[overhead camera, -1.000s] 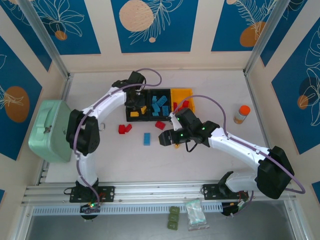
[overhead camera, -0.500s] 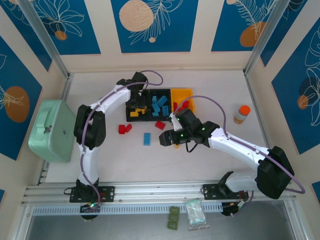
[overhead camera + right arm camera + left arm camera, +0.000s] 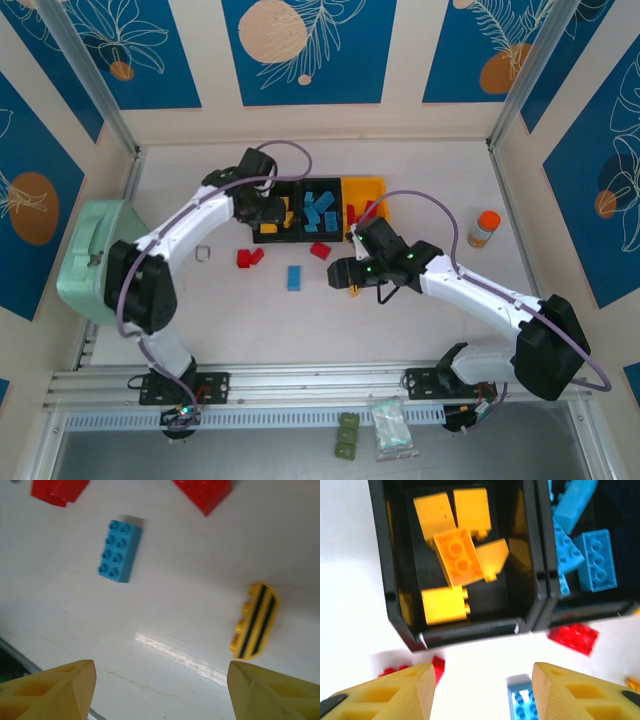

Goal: Sort the legos into containers by color
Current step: Pick up the lego from the center of the table.

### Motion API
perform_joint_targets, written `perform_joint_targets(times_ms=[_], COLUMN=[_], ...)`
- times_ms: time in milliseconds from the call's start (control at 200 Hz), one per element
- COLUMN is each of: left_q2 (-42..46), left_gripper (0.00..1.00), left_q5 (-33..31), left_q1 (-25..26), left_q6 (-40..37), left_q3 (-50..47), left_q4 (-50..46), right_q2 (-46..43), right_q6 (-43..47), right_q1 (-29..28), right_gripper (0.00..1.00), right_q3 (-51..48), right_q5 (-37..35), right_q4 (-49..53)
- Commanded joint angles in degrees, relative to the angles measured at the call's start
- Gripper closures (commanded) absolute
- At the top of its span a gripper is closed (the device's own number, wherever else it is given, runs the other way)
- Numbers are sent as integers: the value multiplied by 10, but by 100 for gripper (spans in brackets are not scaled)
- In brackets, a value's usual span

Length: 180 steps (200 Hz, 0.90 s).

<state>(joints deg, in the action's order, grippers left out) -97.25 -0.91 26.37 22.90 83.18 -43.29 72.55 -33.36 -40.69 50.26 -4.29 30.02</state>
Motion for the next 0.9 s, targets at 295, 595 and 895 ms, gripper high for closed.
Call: perform_joint_targets(times_ms=[295,595,895], left_q2=[237,319,315], left_gripper=[41,41,41], left_q5=[163,173,173], left_q1=[11,18,20], left_q6=[95,146,158], left_q3=[-275,-396,-410], left_q4=[121,153,166], right_q2=[78,153,228], right_q6=[-65,-68,-56], right_q1=[18,17,15], right_gripper=[30,31,49], right_q3=[40,60,84], right_q5=[-86,-87,-81], right_q4=[100,99,73])
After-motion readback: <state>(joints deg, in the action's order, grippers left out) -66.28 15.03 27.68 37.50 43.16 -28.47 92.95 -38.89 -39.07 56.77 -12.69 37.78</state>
